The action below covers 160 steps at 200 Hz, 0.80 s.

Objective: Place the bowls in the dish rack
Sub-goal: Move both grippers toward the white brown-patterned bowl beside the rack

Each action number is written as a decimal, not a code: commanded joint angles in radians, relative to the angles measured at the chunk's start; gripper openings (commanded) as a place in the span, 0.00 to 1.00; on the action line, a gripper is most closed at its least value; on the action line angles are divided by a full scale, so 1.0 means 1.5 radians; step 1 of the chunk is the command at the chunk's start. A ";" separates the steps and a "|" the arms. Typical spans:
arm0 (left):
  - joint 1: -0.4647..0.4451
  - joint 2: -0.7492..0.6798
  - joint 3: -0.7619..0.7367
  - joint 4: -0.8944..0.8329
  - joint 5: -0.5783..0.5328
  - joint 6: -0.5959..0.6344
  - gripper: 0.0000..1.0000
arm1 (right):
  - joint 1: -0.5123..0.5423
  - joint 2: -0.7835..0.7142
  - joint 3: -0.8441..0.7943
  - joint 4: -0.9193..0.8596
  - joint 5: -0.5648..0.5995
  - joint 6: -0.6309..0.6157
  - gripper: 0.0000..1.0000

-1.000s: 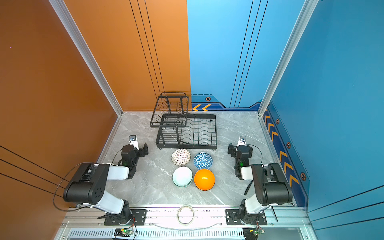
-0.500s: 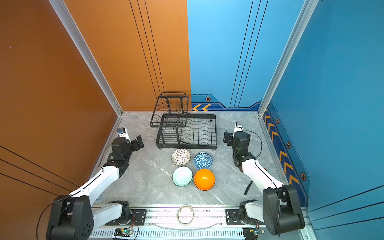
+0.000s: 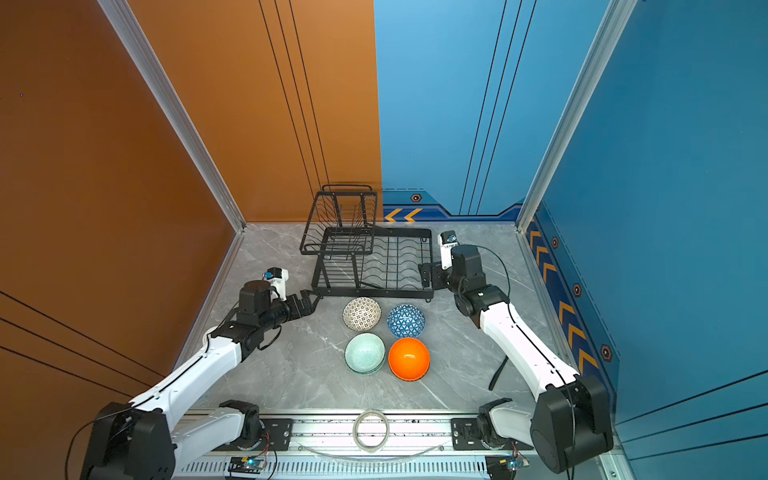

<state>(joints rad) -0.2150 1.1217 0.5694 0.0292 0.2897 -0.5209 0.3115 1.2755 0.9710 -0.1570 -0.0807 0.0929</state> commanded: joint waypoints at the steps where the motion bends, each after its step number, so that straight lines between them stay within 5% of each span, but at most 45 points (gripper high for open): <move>1: -0.031 0.049 0.023 -0.009 0.050 -0.028 0.98 | 0.016 0.021 0.025 -0.053 -0.051 0.011 1.00; 92: -0.151 0.242 0.095 0.030 0.050 -0.032 0.98 | 0.041 0.026 0.018 -0.051 -0.029 0.008 1.00; 160: -0.184 0.313 0.128 0.009 0.021 -0.027 0.51 | 0.042 0.019 -0.001 -0.046 -0.021 0.006 1.00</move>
<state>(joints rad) -0.4667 1.5608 0.7258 0.0624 0.3489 -0.5747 0.3676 1.3193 0.9806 -0.2031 -0.1276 0.0948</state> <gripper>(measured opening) 0.571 0.999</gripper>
